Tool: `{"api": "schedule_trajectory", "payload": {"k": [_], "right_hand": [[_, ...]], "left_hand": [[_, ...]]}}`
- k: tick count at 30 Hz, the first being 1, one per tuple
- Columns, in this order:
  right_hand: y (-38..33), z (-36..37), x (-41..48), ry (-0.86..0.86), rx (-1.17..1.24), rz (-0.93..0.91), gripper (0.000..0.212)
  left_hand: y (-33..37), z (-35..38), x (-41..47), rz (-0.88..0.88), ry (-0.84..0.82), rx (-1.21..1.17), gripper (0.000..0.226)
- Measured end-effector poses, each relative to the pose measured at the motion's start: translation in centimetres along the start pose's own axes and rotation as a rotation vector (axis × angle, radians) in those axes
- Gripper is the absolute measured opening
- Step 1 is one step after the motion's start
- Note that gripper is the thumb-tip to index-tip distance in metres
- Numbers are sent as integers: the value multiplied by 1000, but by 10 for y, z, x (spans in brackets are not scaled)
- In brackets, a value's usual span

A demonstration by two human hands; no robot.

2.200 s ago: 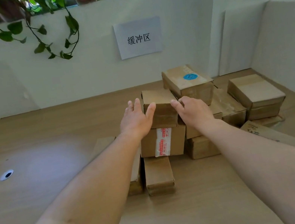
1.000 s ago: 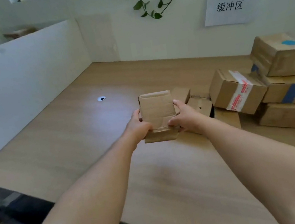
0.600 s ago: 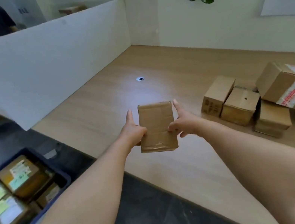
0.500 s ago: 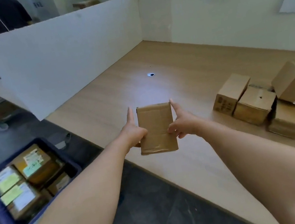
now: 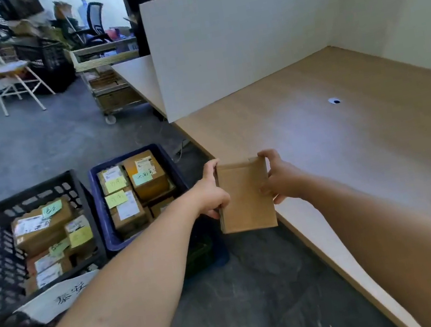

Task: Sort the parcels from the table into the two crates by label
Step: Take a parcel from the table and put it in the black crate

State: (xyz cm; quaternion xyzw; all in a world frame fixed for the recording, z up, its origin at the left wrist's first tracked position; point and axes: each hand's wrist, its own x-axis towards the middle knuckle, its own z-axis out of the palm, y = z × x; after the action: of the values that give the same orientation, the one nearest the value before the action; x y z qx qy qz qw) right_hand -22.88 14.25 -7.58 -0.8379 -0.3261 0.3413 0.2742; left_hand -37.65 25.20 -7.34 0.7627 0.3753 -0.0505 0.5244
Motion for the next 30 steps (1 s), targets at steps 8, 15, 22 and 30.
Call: {"api": "schedule_trajectory", "payload": {"k": [8,15,22,30], "right_hand": [[-57,49,53,-50,-12,-92,38],[-91,86,123,-56,-30,-198,26],[-127,95,203,-253,101,-173,76],[-158,109,260,-427,-29,-350,74]], "left_hand": [[-57,-50,9,-47,182,-107,70],[-87,-87,50,-166,435,-191,30],[-98,-138,102,-323,520,-266,44],[-106,-179,126,-333,592,-289,104]]}}
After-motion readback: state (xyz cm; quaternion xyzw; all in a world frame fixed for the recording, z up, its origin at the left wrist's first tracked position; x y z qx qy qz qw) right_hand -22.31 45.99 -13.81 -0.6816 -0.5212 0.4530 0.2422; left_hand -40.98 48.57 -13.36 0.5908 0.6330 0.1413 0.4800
